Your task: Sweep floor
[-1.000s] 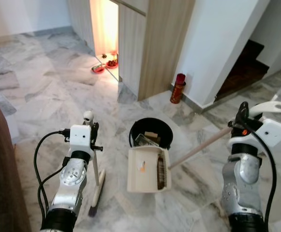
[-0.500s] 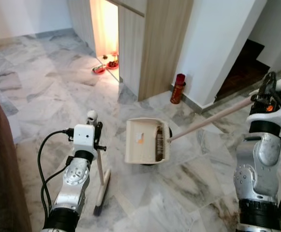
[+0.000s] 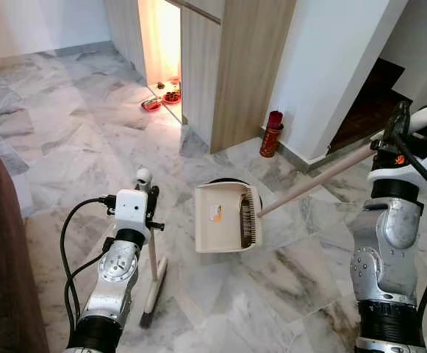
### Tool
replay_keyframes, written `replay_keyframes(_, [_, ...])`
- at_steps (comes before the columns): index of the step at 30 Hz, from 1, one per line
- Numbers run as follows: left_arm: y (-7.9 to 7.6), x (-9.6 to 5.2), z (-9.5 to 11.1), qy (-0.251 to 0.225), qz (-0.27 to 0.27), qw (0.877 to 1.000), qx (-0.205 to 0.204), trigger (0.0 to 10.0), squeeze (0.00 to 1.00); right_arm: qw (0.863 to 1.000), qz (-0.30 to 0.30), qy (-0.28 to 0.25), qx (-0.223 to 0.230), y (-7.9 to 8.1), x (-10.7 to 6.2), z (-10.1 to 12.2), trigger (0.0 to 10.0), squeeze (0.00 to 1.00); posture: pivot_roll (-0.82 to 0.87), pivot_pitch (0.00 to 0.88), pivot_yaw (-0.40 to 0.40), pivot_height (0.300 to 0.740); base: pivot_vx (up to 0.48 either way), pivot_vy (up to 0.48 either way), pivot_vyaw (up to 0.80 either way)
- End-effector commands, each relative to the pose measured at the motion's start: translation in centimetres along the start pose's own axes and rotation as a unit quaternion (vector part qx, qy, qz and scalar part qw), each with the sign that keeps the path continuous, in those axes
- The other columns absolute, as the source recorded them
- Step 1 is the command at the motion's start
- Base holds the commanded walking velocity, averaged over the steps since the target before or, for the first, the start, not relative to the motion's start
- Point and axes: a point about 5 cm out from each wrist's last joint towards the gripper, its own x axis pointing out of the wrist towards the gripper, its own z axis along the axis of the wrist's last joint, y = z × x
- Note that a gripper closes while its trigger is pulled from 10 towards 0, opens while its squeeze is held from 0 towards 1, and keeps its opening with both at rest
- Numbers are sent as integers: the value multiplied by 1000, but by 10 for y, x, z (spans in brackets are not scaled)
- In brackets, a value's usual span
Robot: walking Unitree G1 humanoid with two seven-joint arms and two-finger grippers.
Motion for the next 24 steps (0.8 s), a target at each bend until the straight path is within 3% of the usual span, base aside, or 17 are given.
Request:
replay_keyframes(1, [0,3,10,-24,-1,1000,5,10000,0,999,2,-35,12,3,5,13,10000,0,218,9,-66,740,345,0,0])
replay_keyframes(24, [0,4,11,-25,-1,1000,4,10000,0,999,10,-31,22,7,5,12,10000,0,223,10,-74,740,406,0,0])
